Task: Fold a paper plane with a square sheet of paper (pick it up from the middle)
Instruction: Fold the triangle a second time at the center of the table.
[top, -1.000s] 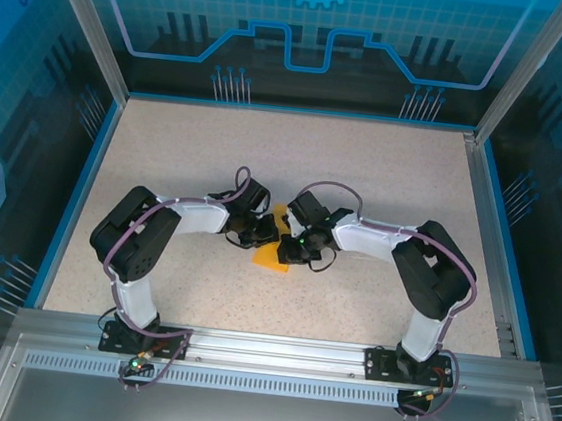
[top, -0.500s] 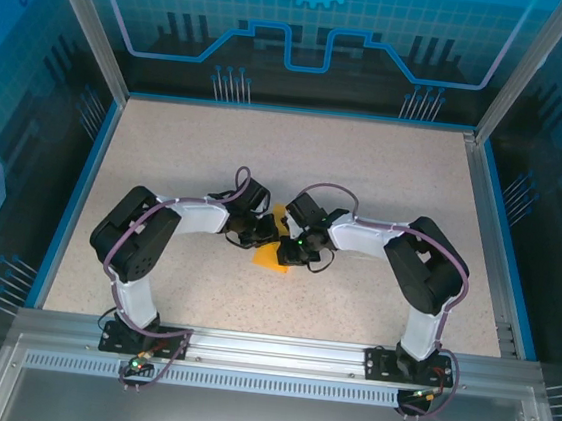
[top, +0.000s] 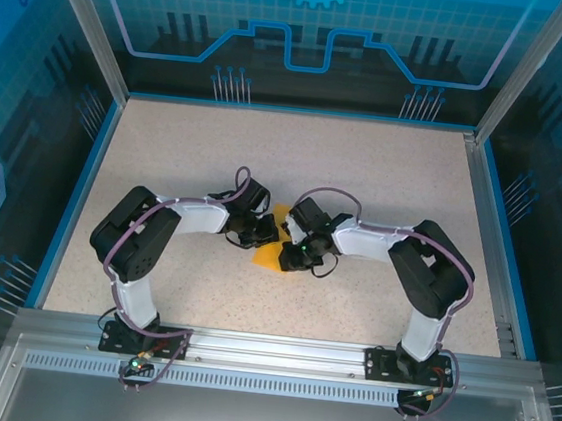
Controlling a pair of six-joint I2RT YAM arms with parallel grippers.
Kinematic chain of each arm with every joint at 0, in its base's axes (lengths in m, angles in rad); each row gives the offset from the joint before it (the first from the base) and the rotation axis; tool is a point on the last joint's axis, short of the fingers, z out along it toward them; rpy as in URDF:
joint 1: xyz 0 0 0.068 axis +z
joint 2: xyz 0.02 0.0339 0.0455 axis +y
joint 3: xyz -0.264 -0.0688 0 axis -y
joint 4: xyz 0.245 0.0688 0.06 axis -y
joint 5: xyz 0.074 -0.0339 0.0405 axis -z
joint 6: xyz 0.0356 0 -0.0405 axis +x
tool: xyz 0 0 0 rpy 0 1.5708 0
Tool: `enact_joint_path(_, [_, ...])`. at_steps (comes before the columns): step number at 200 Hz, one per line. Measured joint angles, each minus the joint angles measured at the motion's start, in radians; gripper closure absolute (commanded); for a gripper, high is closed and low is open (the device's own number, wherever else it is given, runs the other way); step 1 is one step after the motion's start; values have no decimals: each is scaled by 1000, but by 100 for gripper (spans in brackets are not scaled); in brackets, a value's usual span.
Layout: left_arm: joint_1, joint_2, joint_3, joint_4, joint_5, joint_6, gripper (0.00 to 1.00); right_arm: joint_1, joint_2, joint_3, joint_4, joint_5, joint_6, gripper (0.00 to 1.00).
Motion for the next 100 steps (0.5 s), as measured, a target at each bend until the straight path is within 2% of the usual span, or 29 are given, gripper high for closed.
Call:
enact_joint_path(57, [0,0,0,2,0,0,90,12,-47,-17,-75,31,5,91])
enact_joint_path(100, [0,0,0,2,0,0,90,13,-78,11,-37,80,59,90])
